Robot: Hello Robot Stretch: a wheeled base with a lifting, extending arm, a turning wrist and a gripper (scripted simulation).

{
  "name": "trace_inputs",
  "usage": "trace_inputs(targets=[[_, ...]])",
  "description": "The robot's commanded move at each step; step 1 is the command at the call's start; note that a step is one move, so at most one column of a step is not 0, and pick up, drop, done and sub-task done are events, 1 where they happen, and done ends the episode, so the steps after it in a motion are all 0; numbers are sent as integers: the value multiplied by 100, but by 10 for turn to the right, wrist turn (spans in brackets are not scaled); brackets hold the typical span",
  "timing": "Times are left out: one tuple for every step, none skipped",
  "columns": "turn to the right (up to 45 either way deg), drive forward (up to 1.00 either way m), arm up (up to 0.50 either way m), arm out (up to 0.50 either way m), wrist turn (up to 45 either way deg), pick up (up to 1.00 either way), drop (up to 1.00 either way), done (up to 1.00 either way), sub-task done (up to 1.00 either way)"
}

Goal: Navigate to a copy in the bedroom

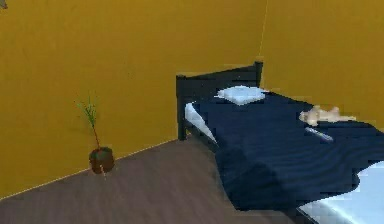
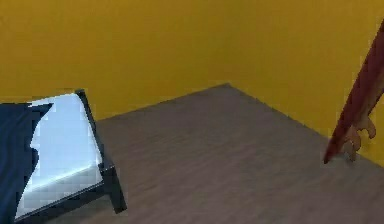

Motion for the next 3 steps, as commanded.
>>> trace_inputs(targets=[[0,70,0,0,0,0,0,0,0],[450,0,0,0,0,0,0,0,0],[0,0,0,0,0,0,0,100,0]])
